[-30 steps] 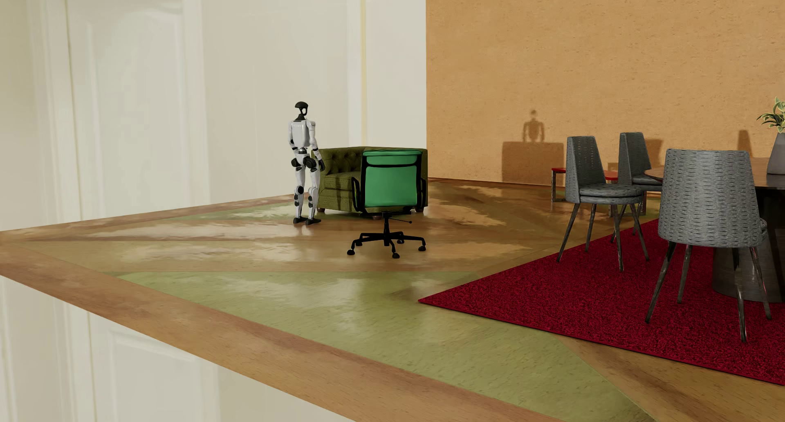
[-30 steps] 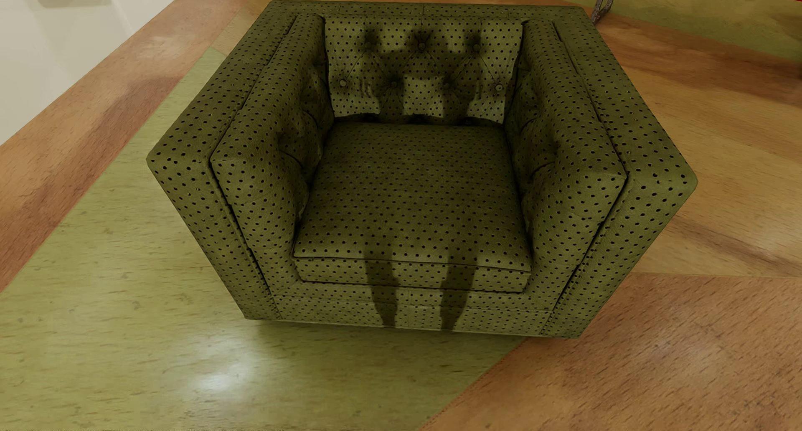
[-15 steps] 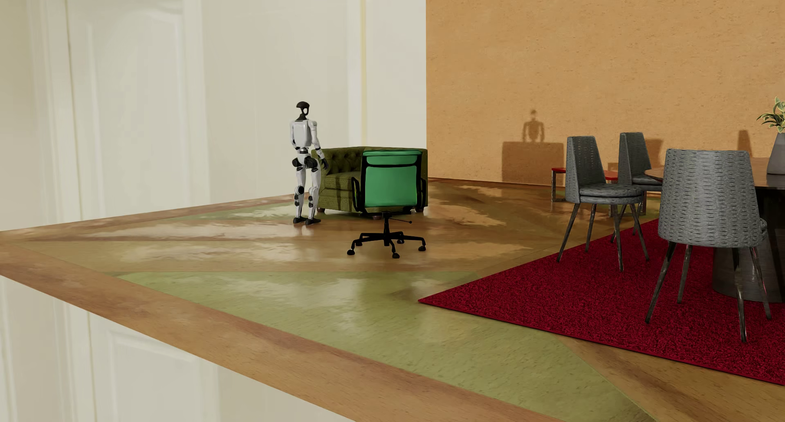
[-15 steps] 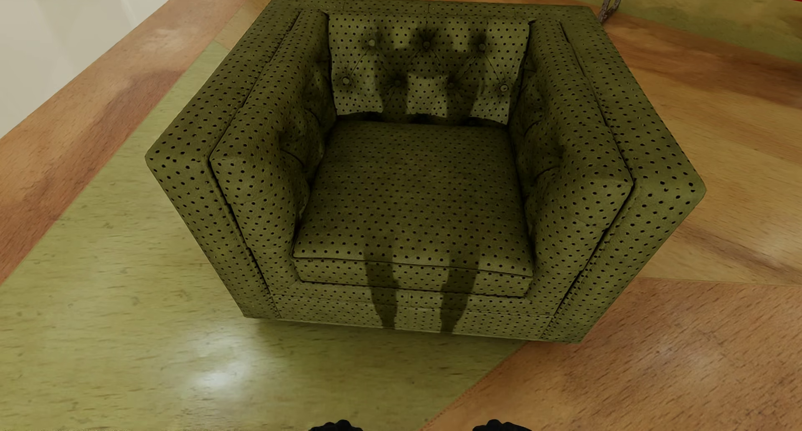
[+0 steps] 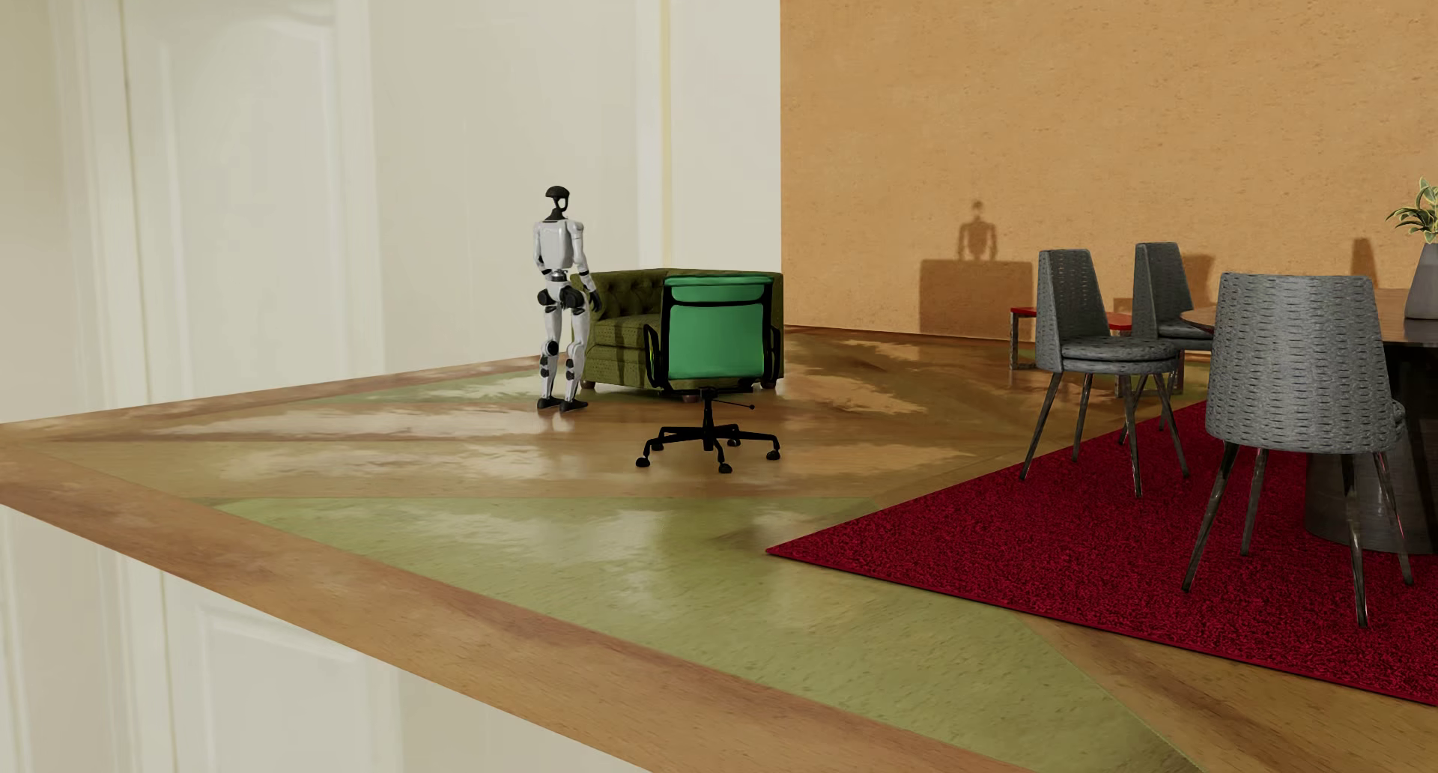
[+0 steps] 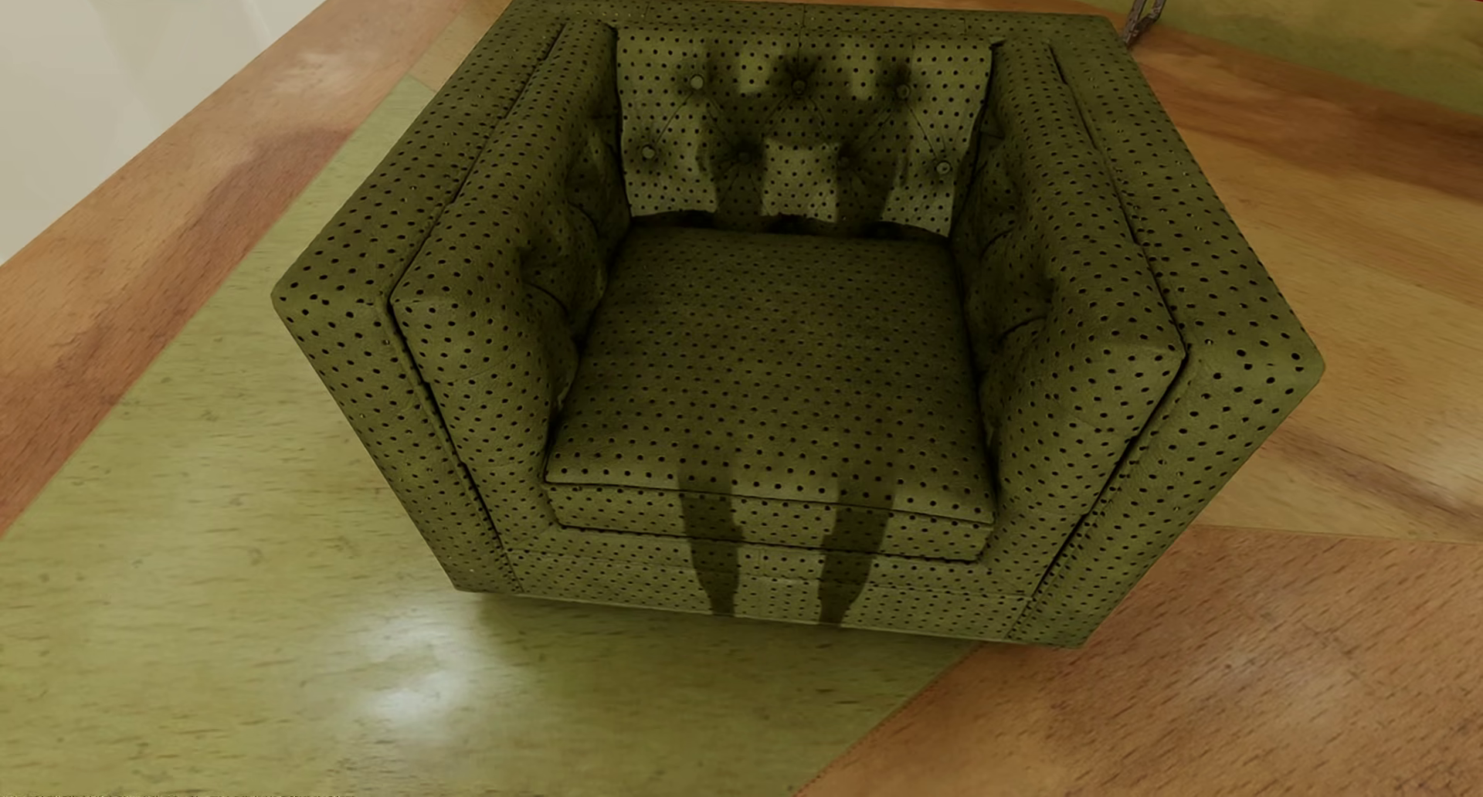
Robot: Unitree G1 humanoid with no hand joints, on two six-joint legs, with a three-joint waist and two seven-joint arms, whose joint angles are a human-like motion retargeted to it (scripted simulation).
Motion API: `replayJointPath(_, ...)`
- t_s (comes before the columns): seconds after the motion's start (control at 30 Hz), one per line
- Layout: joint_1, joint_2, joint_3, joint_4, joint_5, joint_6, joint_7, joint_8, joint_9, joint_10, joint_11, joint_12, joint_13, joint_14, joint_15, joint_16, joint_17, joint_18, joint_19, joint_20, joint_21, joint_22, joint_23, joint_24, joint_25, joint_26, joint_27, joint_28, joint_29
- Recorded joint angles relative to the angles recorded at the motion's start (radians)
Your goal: Head to the armchair
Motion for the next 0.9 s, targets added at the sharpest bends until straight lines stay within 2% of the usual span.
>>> replayJointPath(0.3,0.014,0.015,0.000,-0.001,0.000,-0.001,0.000,-0.001,0.009,0.006,0.006,0.008,-0.002,-0.007,-0.004,-0.003,-0.001,0.004,0.000,-0.012,-0.007,-0.001,0.006,0.027,-0.009,0.000,-0.019,0.002,-0.007)
replayJointPath(0.63,0.015,0.008,0.001,0.000,0.001,-0.004,0.012,0.010,0.005,0.004,0.013,-0.011,-0.011,-0.007,-0.003,0.009,0.002,0.006,0.005,-0.041,0.021,-0.004,-0.010,0.021,-0.005,-0.021,-0.015,-0.003,-0.002)
replayJointPath(0.9,0.015,0.006,-0.001,-0.003,-0.003,-0.003,0.014,0.012,0.009,0.008,0.020,0.004,-0.003,-0.010,-0.008,0.019,-0.009,0.009,0.007,-0.075,0.024,-0.007,0.001,0.009,-0.001,-0.016,-0.029,-0.010,-0.009)
